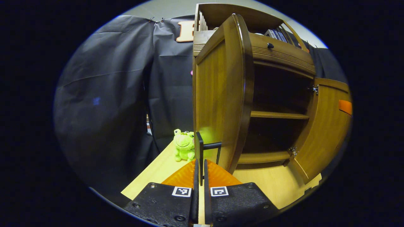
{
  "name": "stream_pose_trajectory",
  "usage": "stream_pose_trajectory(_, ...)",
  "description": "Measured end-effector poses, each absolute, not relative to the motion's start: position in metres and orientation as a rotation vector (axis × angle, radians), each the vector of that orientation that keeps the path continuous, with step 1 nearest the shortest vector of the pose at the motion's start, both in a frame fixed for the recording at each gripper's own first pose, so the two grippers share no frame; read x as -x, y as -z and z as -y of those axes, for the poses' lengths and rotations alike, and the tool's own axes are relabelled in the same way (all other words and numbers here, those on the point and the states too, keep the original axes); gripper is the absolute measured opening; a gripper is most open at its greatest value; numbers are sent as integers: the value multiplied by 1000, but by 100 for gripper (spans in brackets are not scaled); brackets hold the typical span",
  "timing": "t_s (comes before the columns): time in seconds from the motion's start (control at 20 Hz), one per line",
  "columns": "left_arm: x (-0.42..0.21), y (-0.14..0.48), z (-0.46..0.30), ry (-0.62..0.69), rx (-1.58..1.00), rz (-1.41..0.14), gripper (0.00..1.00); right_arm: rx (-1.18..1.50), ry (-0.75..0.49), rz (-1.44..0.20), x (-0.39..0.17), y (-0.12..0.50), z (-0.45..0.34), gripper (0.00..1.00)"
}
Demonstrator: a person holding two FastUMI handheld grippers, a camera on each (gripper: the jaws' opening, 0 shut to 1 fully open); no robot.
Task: Open the right door of the double-door shoe cabinet with the right hand, and open the left door with the left hand.
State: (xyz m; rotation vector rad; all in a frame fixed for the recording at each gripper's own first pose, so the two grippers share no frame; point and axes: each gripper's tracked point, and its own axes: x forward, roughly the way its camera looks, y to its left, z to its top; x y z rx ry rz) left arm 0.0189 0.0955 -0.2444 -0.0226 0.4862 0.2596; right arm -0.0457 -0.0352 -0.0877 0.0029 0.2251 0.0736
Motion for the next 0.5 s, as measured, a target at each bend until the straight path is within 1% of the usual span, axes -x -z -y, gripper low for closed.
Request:
stream_pose_trajectory(0.1, -14, 245, -105, -286, 11, -494, 5, -7, -87, -231, 42, 91, 30, 24)
stream_pose_trajectory(0.15, -12, 243, -109, -297, 6, -492, 8, -11, -92, -234, 41, 93, 28, 24)
stream_pose_trajectory(0.3, -6, 240, -124, -338, -5, -486, 8, -21, -102, -244, 38, 97, 26, 24)
stream_pose_trajectory(0.45, 0, 235, -135, -375, -14, -483, 6, -30, -109, -256, 35, 102, 26, 24)
stream_pose_trajectory(0.5, 4, 235, -138, -393, -17, -484, 0, -34, -113, -261, 34, 104, 24, 24)
